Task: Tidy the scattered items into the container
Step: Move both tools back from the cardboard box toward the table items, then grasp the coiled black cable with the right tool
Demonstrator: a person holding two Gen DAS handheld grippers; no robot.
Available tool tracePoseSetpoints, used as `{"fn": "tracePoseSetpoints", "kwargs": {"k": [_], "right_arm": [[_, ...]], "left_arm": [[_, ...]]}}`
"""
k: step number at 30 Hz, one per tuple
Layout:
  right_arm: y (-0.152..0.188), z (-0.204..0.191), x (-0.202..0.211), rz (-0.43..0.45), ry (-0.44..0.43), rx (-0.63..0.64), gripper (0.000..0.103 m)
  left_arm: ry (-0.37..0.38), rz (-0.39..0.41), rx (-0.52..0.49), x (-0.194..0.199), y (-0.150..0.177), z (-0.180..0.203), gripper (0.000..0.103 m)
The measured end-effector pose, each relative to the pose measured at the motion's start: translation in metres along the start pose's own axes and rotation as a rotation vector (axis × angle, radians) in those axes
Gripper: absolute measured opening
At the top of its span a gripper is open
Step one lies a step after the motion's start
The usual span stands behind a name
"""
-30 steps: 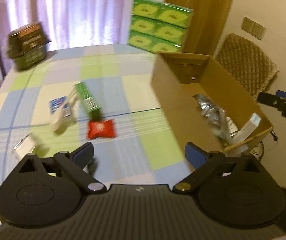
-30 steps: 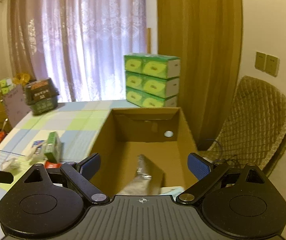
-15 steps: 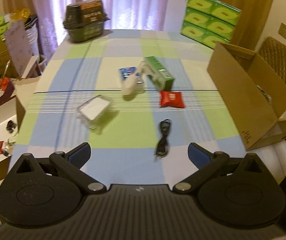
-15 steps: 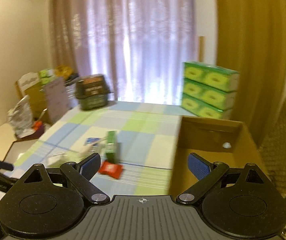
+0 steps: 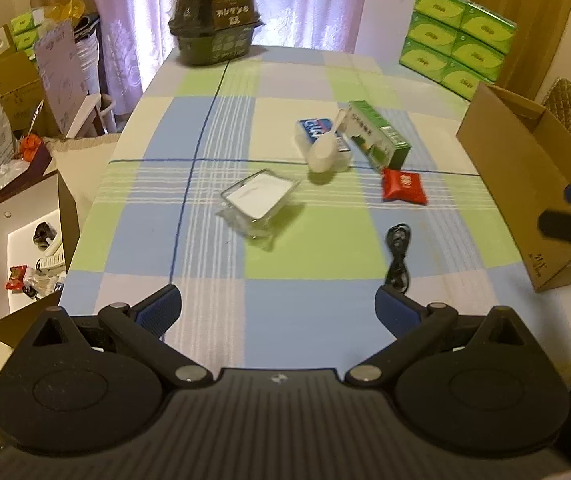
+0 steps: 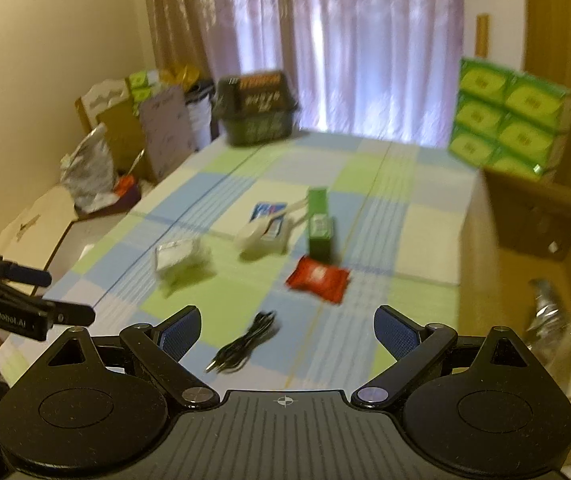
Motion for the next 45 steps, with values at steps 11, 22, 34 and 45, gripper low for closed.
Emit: {"fn": "tracePoseSetpoints", "kwargs": {"k": [11, 22, 34, 45], "right_arm": [[0.037, -0.015, -0.067, -0.122, -0.029, -0.050, 0.098], [0.049, -0.017, -0.115, -0.165, -0.071, -0.111, 0.076], [0.054, -0.025, -0.138, -0.184, -0.058, -0.056, 0.056], [0.059, -0.035, -0.142, -0.181, -0.034, 0.075, 0.029]], "left_arm": [[0.019, -0.034, -0.043, -0.029, 0.007, -0.021, 0.101], [0.045, -0.052, -0.058, -0.061, 0.006, -0.025, 0.101], [0.060, -0.056, -0.093, -0.082, 0.003, -0.024, 0.101], [0.058, -0.059, -0.121, -0.089, 0.000, -0.026, 0.101]]}}
Point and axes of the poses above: each gripper's, at about its wrist camera, not at the fingertips, and x roughly against the way its jaws point, z to its right, y to its underside, the point moved 8 cm from there along -x, roughly the way its jaws point, and after that the axes turned 4 degrees about z, right-handed, at the moved point
